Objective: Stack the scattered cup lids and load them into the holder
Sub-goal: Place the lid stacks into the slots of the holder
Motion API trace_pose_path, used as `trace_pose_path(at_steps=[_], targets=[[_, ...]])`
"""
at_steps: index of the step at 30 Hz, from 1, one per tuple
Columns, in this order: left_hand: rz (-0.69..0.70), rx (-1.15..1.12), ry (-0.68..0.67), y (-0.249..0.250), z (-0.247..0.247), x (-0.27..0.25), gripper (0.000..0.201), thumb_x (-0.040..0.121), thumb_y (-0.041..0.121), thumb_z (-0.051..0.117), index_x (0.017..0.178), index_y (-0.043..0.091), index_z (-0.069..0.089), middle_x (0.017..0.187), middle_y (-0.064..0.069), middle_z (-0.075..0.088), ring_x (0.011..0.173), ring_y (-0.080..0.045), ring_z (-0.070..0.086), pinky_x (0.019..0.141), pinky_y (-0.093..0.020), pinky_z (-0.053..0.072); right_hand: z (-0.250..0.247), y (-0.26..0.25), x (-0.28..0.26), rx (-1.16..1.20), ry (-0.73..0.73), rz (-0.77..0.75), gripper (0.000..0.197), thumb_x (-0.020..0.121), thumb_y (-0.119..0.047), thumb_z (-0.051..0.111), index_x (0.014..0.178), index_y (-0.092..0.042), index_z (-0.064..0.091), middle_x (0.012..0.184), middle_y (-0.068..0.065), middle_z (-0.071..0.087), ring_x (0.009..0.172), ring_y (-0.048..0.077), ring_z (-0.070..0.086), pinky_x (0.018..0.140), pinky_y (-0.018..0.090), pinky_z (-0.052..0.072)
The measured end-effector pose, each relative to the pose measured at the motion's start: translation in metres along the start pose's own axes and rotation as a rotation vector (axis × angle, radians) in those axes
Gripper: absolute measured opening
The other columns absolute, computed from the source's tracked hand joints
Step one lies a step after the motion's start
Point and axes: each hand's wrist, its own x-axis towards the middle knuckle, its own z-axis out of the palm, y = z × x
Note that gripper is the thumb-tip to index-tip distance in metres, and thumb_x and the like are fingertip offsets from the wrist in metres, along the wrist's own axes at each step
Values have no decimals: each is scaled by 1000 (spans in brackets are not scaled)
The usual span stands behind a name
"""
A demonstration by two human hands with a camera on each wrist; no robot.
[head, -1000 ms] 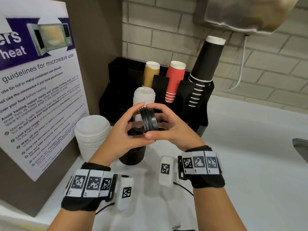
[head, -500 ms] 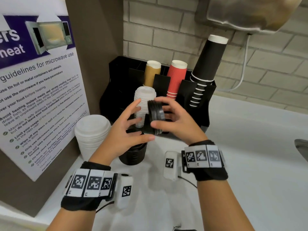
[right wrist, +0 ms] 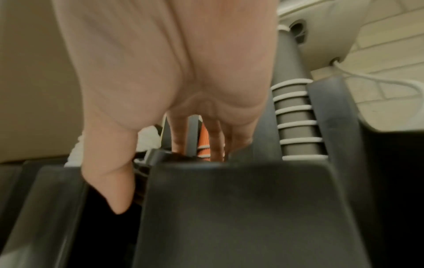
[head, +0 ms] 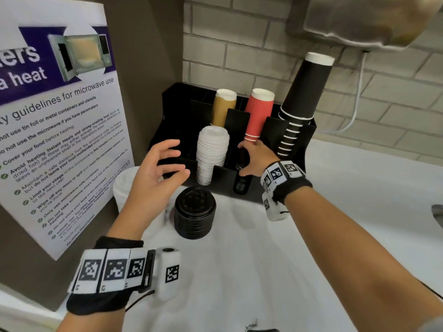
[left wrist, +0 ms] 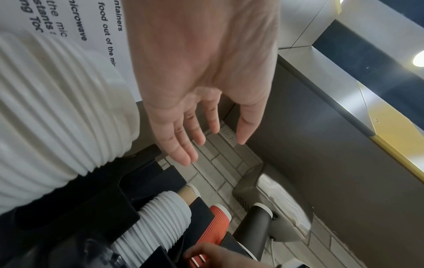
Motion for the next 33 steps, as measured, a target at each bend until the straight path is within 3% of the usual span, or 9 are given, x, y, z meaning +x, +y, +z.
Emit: trace_pose_path(at_steps=[3, 9, 16, 19, 22, 24, 28, 30, 33], targets=[[-14, 14, -5, 1, 1, -1, 50, 88, 1, 65, 119, 39, 54, 118, 10, 58, 100, -7, 66, 93, -28, 48, 9, -6, 5, -142, -97, 8, 85, 68, -21, 80, 141, -18, 38, 137, 16, 35, 110, 34, 54, 87, 41, 53], [-26, 26, 2, -1, -2, -1, 49, 88, 2, 65, 115, 42, 56, 119, 11, 58, 99, -7, 66, 91, -26, 47, 19, -13, 6, -267, -166, 3, 91, 66, -25, 82, 143, -16, 34, 132, 15, 36, 104, 35, 57, 74, 36, 53], [-17, 43, -5, -3, -3, 1, 48, 89, 3, 65, 112, 44, 57, 119, 12, 58, 98, -6, 66, 88, -22, 46, 14, -21, -7, -327, -189, 23, 91, 68, -26, 83, 142, -14, 32, 133, 15, 36, 111, 35, 52, 83, 43, 55], [-16, 57, -1, -3, -5, 1, 46, 89, 5, 65, 114, 43, 57, 120, 12, 58, 99, -6, 66, 87, -20, 45, -1, -32, -23, -192, 8, -12, 71, 76, -18, 75, 137, -11, 40, 132, 17, 38, 118, 35, 47, 91, 44, 50], [-20, 63, 7, -3, -6, 2, 43, 90, 5, 64, 115, 40, 58, 120, 11, 58, 100, -8, 66, 96, -28, 47, -7, -53, -46, 88, 264, -207, 47, 81, -17, 67, 125, -9, 54, 118, 14, 50, 108, 30, 53, 89, 37, 47], [-21, 61, 9, -2, -6, 2, 42, 90, 4, 64, 115, 38, 59, 121, 9, 58, 100, -8, 66, 99, -32, 47, -3, -73, -60, 185, 104, -333, 50, 80, -25, 71, 126, -15, 55, 116, 8, 51, 108, 25, 52, 91, 34, 45], [-6, 49, -5, -2, -5, 2, 43, 90, 2, 63, 113, 39, 59, 120, 9, 57, 99, -7, 66, 92, -27, 49, 27, -95, -72, 106, -342, -363, 88, 70, -48, 79, 143, -33, 34, 133, 4, 42, 124, 23, 39, 102, 39, 41], [-4, 46, -12, -2, -5, 1, 43, 90, 3, 63, 113, 39, 59, 120, 9, 58, 100, -8, 66, 89, -24, 49, 41, -97, -72, 64, -380, -339, 97, 68, -47, 82, 146, -35, 26, 136, 6, 38, 128, 25, 35, 103, 43, 41], [-1, 40, -10, -3, -7, -1, 42, 90, 4, 64, 113, 39, 59, 120, 10, 58, 100, -8, 66, 90, -24, 48, 52, -97, -70, 54, -378, -318, 98, 68, -42, 83, 146, -34, 24, 129, 11, 39, 122, 28, 39, 94, 36, 44]])
